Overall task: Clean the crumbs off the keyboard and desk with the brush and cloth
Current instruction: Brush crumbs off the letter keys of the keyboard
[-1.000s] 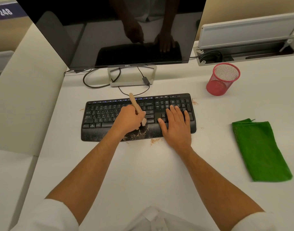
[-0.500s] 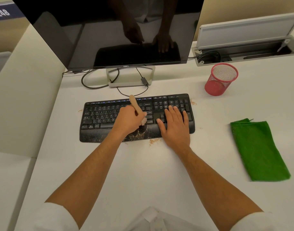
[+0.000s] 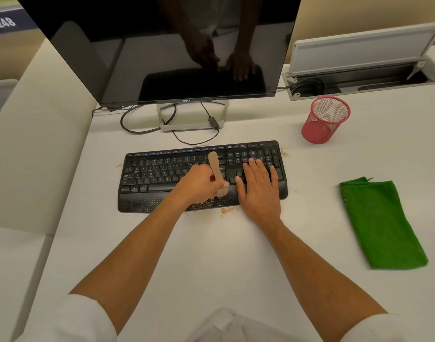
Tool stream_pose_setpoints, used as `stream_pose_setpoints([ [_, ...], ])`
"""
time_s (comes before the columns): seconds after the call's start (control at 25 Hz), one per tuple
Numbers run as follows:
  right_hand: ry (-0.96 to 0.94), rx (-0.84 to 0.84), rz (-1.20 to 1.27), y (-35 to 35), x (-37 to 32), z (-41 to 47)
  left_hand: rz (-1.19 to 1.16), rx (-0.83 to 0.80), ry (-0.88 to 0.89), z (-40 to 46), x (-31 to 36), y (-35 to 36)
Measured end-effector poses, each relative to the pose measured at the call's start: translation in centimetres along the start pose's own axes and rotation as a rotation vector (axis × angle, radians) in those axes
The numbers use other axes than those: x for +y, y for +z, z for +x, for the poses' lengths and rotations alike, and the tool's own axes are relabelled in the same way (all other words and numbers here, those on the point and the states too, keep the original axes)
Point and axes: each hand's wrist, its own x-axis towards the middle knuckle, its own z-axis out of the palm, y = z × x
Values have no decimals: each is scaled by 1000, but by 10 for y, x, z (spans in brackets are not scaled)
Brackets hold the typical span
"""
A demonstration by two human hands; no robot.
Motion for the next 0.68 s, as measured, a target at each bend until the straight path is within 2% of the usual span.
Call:
stream_pose_setpoints([
  [0.08,4,-10,-3,-1,0,0,30,-81,-3,-4,-1,-4],
  [0.16,4,-10,3,-1,-1,0,18,-74,0,-7,-3,-7],
  [0.4,-9,-10,34,-2,0,-1,-217,219,64,-3,-5,-8],
  [0.52,2,-8,84,-7,2,0,-274,261,91,-2,1,7],
  [0.68,18,10,21,-19,27,2,-420,307,55,-7,17,43],
])
